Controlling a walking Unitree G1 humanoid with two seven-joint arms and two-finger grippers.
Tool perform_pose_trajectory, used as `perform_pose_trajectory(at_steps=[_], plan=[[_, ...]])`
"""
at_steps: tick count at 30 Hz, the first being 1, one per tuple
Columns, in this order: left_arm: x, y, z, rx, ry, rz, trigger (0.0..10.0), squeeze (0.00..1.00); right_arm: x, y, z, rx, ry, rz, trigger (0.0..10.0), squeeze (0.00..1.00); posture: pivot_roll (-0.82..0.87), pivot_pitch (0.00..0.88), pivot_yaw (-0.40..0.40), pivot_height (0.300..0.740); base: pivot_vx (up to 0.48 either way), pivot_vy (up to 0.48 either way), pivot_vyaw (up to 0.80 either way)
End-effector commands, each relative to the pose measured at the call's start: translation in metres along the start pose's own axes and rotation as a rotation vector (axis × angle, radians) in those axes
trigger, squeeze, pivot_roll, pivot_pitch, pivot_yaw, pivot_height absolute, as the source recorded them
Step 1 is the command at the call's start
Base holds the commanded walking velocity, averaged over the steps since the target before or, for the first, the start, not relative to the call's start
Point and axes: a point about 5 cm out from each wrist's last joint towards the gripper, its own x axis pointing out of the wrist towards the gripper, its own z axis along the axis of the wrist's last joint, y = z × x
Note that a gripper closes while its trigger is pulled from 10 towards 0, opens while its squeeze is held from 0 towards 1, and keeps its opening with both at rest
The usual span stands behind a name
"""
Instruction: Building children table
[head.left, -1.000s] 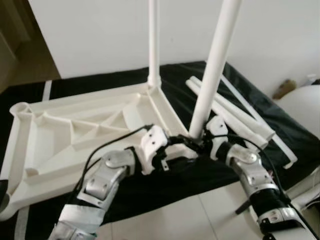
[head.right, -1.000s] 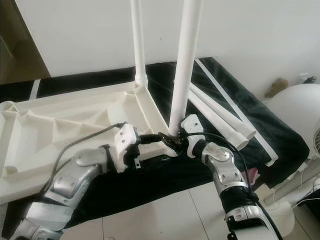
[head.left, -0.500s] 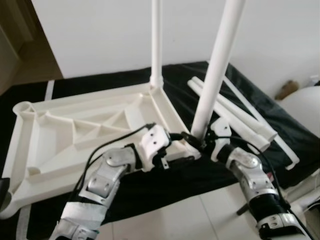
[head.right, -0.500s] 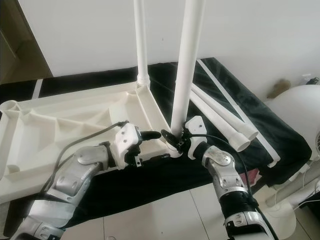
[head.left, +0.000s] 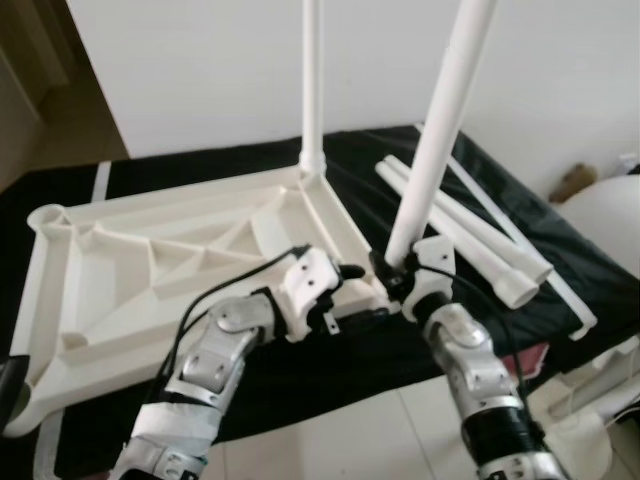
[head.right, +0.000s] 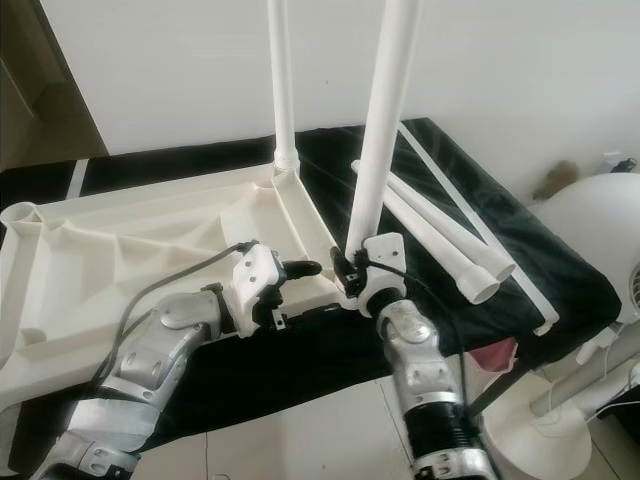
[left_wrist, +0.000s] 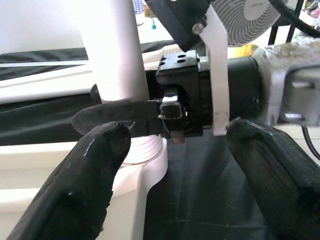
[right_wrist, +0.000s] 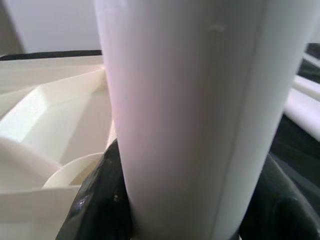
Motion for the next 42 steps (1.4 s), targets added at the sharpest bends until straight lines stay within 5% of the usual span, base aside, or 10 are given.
perform_pose_trajectory(at_steps=[1, 6, 10, 17, 18, 28, 33, 34, 42], plan=[[-0.001, 0.011, -0.002, -0.004, 0.017, 0.168, 10.0, 0.00, -0.007, -0.008, -0.014, 0.031, 0.057, -0.158, 10.0, 0.00, -0.06, 0.000, -0.009, 0.740, 0.000, 0.000, 0.00], [-0.002, 0.012, -0.003, -0.007, 0.023, 0.181, 10.0, 0.00, -0.006, -0.001, -0.010, 0.076, 0.034, -0.248, 10.0, 0.00, -0.06, 0.000, -0.013, 0.740, 0.000, 0.000, 0.00], [-0.001, 0.014, -0.003, -0.008, 0.018, 0.194, 10.0, 0.00, -0.006, 0.013, 0.003, 0.096, -0.031, -0.192, 10.0, 0.00, -0.07, 0.000, -0.006, 0.740, 0.000, 0.000, 0.00], [-0.004, 0.019, 0.000, -0.009, 0.003, 0.203, 10.0, 0.00, -0.009, 0.011, 0.005, 0.140, -0.031, -0.214, 10.0, 0.00, -0.08, 0.000, 0.000, 0.740, 0.000, 0.000, 0.00], [-0.004, 0.020, 0.000, -0.008, 0.003, 0.211, 10.0, 0.00, -0.009, 0.011, 0.006, 0.135, -0.036, -0.209, 10.0, 1.00, -0.08, 0.000, 0.001, 0.740, 0.000, 0.000, 0.00], [-0.004, 0.021, 0.000, 0.017, 0.007, 0.213, 10.0, 0.00, -0.010, 0.009, 0.013, 0.126, -0.076, -0.157, 10.0, 1.00, -0.07, 0.000, 0.002, 0.740, 0.000, 0.000, 0.00], [-0.002, 0.023, 0.002, 0.021, 0.000, 0.213, 10.0, 0.00, -0.012, -0.004, 0.017, 0.065, -0.079, -0.018, 10.0, 1.00, -0.08, 0.000, 0.007, 0.740, 0.000, 0.000, 0.00], [-0.002, 0.023, 0.002, 0.022, 0.000, 0.211, 10.0, 0.00, -0.012, -0.007, 0.018, 0.049, -0.077, 0.017, 10.0, 0.00, -0.08, 0.000, 0.005, 0.740, 0.000, 0.000, 0.00], [-0.002, 0.020, 0.003, 0.031, -0.004, 0.194, 10.0, 0.00, -0.010, -0.013, 0.010, -0.087, -0.016, 0.247, 10.0, 0.00, -0.07, 0.000, 0.003, 0.740, 0.000, 0.000, 0.00]])
